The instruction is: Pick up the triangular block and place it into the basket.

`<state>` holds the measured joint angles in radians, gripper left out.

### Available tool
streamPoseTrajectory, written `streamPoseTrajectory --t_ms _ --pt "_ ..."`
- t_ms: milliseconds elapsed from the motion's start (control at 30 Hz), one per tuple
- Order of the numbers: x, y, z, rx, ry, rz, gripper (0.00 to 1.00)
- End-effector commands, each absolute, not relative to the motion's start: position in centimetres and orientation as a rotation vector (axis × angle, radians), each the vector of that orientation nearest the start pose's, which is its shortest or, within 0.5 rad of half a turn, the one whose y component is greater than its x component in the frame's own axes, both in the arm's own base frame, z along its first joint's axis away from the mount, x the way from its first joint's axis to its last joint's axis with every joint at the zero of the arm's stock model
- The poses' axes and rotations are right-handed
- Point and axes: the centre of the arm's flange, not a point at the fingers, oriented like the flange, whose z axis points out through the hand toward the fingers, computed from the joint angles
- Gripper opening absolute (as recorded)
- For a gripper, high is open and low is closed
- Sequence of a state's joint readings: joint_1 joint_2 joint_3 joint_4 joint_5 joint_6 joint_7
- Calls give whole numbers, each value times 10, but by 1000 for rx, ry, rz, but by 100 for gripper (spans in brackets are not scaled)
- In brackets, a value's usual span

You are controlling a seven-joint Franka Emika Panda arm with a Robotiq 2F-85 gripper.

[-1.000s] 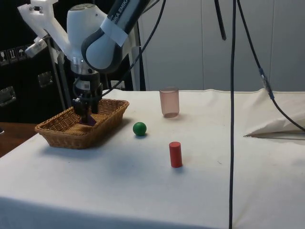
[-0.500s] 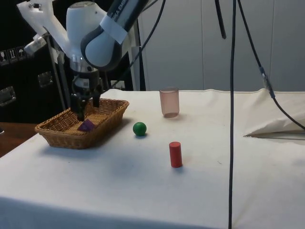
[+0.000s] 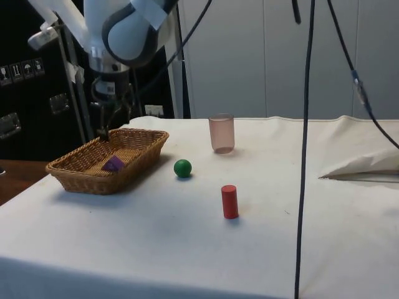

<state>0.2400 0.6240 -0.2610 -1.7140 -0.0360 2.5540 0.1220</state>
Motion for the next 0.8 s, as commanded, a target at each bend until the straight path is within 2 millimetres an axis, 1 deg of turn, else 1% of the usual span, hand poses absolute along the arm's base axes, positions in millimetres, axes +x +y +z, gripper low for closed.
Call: streamPoseTrajectory --t_ms 0,33,133,200,367,433,467,500,567,700,733,767 --pt "692 9 266 -3275 81 -391 100" --pt "690 9 272 -3275 81 -382 100" --pt "685 10 278 -3276 78 -363 100" --pt "685 9 279 -3274 78 -361 100" --pt "673 13 288 -3279 64 -301 100" --pt "670 13 291 -3281 62 -280 100" --pt "674 12 288 -3277 68 -293 100" --pt "668 13 291 -3281 60 -268 100" --pt "663 15 293 -3282 52 -236 100" --pt "657 17 297 -3283 45 -195 100" --pt "659 16 296 -3281 50 -196 100" --pt "654 17 298 -3283 43 -170 100"
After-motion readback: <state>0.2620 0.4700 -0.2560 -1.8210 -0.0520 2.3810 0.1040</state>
